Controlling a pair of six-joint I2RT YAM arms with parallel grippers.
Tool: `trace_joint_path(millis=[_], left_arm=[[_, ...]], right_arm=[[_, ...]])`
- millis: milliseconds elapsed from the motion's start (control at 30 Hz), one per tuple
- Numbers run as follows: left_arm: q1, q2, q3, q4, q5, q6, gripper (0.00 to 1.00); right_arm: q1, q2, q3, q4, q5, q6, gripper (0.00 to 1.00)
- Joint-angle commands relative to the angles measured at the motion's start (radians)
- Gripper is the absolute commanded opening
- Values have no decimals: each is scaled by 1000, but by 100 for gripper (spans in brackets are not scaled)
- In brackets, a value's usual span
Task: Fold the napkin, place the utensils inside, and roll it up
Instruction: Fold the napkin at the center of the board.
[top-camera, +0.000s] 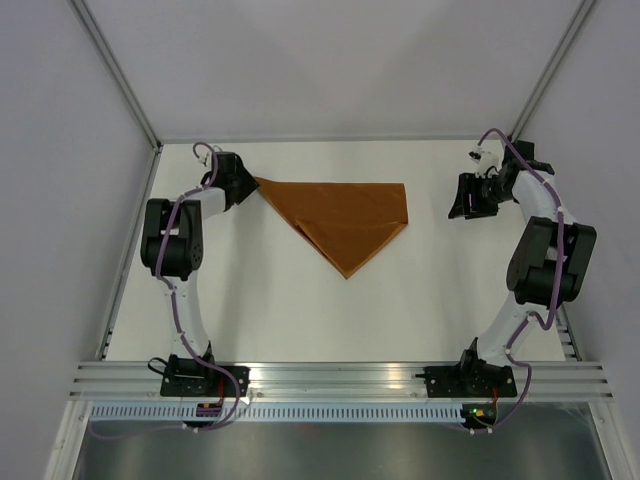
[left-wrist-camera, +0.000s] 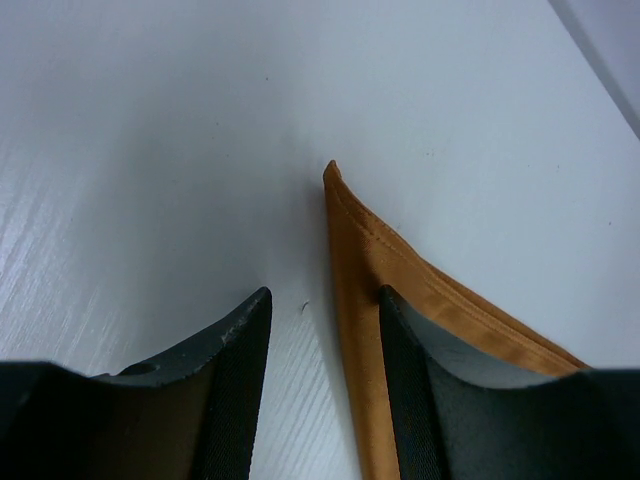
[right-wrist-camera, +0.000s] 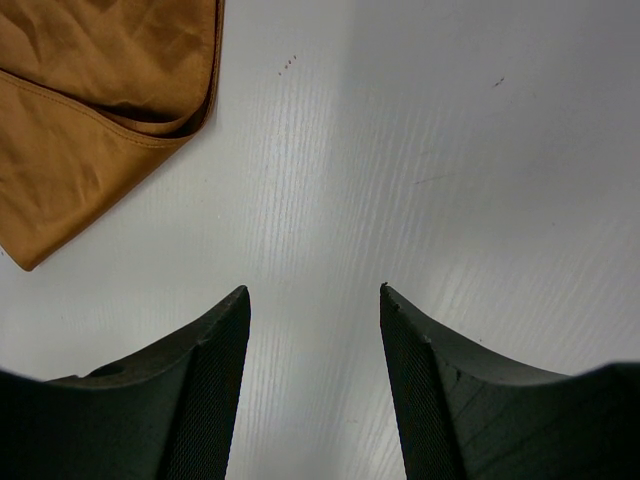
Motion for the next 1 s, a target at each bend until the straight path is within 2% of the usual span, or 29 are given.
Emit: trace_joint_path(millis=[0,200,533,733,967], left_arm=[[2,31,53,2,41,-54,52],[2,72,98,-18,30,-77,52],[2,101,136,-35,18,-84,44],[2,123,159,-38,18,-90,34],[2,114,124,42,56,-72,14]], right_arm=[[-2,10,40,-3,-22,-25,60],[-4,10,37,-5,-22,-29,60],[-4,10,36,-6,-16,-40,59],[-4,10,31,-6,-17,-42,59],[-5,13,30,-5,-14,-45,59]])
